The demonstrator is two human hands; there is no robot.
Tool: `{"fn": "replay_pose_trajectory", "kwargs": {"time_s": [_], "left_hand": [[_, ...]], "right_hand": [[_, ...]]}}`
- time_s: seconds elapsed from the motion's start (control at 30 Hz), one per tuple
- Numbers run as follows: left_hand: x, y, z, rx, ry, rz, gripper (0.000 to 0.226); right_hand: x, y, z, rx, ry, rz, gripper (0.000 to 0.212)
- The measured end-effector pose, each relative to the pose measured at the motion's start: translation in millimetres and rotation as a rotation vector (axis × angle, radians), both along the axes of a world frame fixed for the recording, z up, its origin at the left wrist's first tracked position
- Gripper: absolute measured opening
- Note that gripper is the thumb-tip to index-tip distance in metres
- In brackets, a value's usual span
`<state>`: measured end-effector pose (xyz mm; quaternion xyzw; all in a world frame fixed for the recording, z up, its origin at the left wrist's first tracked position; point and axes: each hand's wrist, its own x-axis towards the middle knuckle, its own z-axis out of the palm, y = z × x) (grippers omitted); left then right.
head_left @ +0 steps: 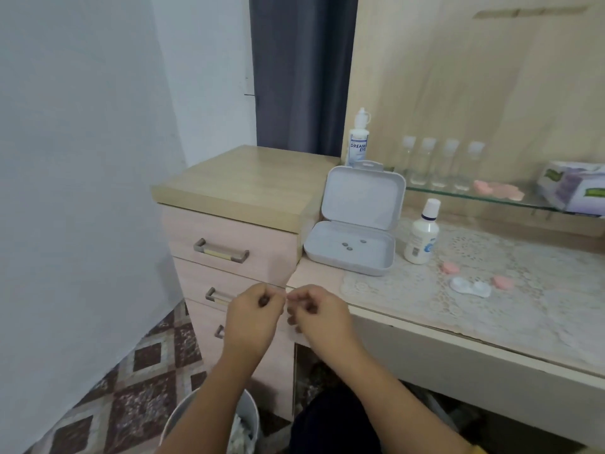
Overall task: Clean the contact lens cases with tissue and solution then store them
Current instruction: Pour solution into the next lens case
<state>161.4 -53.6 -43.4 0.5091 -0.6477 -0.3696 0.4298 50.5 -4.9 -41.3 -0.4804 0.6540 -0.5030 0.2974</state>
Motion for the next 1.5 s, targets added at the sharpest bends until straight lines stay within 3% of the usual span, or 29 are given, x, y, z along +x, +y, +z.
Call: {"fn": "replay_pose_trajectory", "kwargs": {"time_s": [0.17, 0.33, 0.5, 0.67, 0.77, 0.93, 1.23, 1.37, 1.47, 1.5], "left_hand": [[-60, 22, 27, -0.076, 0.157, -0.075, 0.017], [-129, 26, 46, -0.110, 0.201, -0.191, 0.019], [-194, 24, 54, -0.140, 0.188, -0.283, 0.016], [-242, 17, 56, -0.214, 0.078, -0.292, 0.037], [-257, 16, 53, -0.196, 0.062, -0.299, 0.054], [-263, 19, 45, -0.233, 0.090, -0.300, 0.049], [-264, 15, 38, -0.111, 0.187, -0.293, 0.040], [-267, 10, 35, -0.050, 0.186, -0.266, 0.020], [-268, 6, 32, -0.058, 0.176, -0.266, 0.027], [-270, 6, 31, -0.055, 0.191, -0.279, 0.029]], "right_hand": [[-58, 38, 39, -0.134, -0.143, -0.140, 0.019], [-129, 59, 59, -0.208, -0.113, -0.332, 0.019], [-186, 68, 66, -0.210, -0.073, -0.464, 0.017], [-212, 55, 76, -0.220, 0.010, -0.503, 0.013], [-217, 41, 85, -0.230, 0.063, -0.510, 0.013], [-219, 16, 93, -0.232, 0.160, -0.452, 0.029], [-221, -13, 93, -0.177, 0.207, -0.425, 0.030], [-224, -15, 96, -0.158, 0.228, -0.371, 0.018], [-229, -10, 99, -0.163, 0.226, -0.277, 0.002], [-233, -8, 100, -0.178, 0.218, -0.260, 0.007]]}}
